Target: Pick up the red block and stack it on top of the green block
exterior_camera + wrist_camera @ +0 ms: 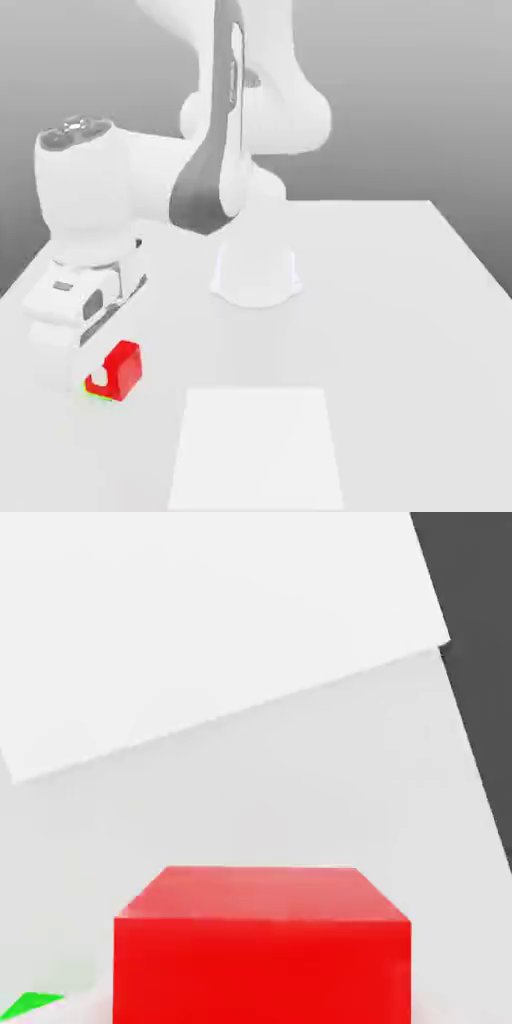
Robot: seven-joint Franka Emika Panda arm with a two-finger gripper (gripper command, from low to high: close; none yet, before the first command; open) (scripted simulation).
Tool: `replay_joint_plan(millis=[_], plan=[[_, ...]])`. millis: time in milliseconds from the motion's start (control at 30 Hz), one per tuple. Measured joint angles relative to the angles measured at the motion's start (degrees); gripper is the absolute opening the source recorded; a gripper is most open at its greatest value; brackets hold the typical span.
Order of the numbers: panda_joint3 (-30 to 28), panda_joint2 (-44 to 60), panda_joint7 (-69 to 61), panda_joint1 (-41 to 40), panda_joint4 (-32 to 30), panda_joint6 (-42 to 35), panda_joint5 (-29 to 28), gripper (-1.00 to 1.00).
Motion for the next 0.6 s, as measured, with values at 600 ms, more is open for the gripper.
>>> replay_joint_plan(millis=[600], plan=[[-5.9, 4.3, -33.5, 2.1, -6.3, 7.1, 17.3, -1.00]])
